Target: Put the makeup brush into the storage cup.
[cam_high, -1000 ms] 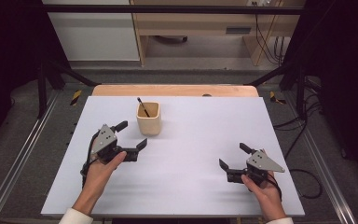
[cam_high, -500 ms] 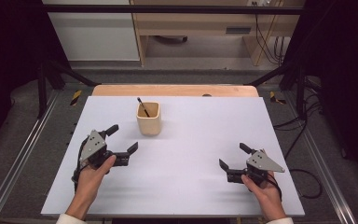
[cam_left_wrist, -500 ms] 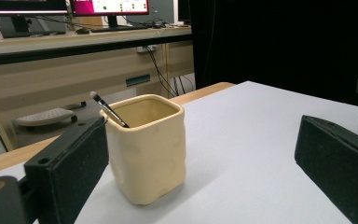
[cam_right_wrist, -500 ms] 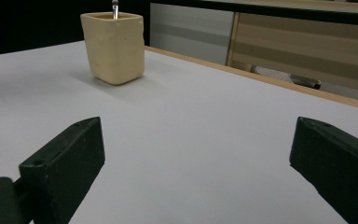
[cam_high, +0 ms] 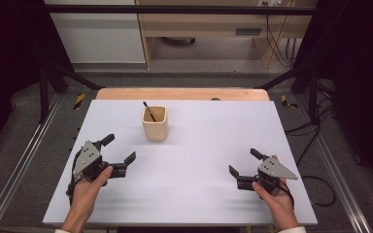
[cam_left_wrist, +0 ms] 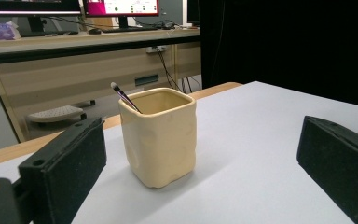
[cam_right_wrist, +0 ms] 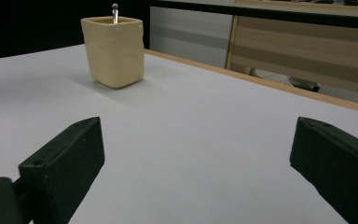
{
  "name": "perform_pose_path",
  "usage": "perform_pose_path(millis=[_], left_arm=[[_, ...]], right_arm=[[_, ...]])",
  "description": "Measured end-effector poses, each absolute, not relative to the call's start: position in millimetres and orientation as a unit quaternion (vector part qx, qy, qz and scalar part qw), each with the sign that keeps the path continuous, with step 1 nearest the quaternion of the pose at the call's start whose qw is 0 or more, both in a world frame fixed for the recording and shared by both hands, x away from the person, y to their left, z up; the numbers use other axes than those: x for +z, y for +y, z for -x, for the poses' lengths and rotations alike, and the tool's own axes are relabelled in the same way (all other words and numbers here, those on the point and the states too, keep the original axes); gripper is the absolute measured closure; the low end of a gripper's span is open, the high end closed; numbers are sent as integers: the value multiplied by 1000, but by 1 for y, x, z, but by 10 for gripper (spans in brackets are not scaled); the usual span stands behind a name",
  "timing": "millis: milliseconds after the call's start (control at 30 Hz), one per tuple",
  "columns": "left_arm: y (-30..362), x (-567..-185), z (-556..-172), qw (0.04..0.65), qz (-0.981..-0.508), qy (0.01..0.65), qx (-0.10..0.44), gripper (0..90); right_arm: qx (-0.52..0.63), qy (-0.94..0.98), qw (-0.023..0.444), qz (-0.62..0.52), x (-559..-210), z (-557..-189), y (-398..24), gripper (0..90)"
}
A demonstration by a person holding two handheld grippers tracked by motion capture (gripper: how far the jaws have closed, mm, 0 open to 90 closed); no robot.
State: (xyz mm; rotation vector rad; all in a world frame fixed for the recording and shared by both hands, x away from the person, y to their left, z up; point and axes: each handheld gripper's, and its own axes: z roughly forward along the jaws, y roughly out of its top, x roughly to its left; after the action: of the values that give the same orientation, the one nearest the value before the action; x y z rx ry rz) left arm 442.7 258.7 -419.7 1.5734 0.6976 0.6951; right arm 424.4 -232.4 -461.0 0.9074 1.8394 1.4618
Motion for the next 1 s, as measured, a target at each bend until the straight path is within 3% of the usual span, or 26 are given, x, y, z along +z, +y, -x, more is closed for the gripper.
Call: perform_pose_path(millis=[1000], left_arm=[[285,-431,-419,606,-667,293,319,11]], right_arm=[[557,686,314,-347,-458,-424,-239,31]])
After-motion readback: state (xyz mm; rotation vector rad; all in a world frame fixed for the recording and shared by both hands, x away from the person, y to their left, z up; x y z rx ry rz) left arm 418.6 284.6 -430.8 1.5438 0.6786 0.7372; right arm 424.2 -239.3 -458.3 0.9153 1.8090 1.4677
